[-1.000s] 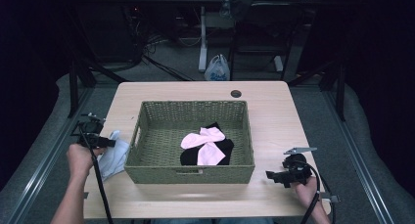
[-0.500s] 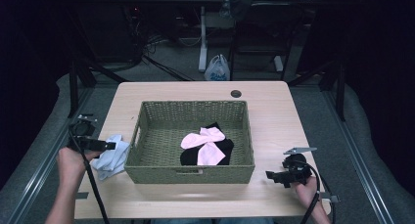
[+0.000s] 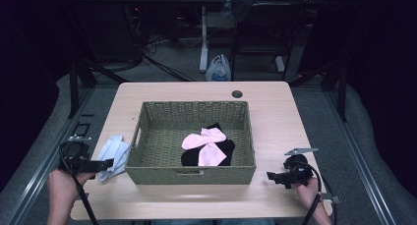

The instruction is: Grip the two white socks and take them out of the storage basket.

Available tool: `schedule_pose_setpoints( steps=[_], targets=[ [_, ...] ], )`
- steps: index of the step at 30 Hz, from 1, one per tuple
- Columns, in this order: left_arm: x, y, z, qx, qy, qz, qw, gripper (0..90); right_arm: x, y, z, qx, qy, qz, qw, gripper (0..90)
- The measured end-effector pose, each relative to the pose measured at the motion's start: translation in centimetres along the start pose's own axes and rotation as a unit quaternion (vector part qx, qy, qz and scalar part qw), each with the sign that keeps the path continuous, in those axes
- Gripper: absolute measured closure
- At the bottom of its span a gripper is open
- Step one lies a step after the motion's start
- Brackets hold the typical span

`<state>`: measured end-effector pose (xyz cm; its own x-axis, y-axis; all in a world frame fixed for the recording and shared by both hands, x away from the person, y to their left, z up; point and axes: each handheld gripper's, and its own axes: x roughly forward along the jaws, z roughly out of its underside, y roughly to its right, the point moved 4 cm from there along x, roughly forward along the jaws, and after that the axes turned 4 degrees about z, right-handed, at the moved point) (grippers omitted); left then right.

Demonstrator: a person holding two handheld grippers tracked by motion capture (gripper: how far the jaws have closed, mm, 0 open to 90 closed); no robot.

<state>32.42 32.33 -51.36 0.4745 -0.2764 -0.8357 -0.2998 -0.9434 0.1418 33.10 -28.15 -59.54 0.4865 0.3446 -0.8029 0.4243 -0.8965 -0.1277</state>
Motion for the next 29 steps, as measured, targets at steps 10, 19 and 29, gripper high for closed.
schedule_pose_setpoints(
  steps=[10,19,29],
  targets=[
    [1.9,1.0,4.1,-0.024,0.003,0.001,0.9997,6.3,0.1,0.0,0.0,-0.001,0.0,0.0,1.0,14.7],
    [4.4,2.3,6.6,-0.019,-0.012,-0.009,0.9997,4.4,0.1,0.0,0.0,0.0,-0.002,-0.001,1.0,14.7],
    [4.9,2.4,6.8,-0.018,-0.015,-0.005,0.9997,3.3,0.1,0.0,0.0,-0.002,-0.003,-0.001,1.0,14.7]
  ],
)
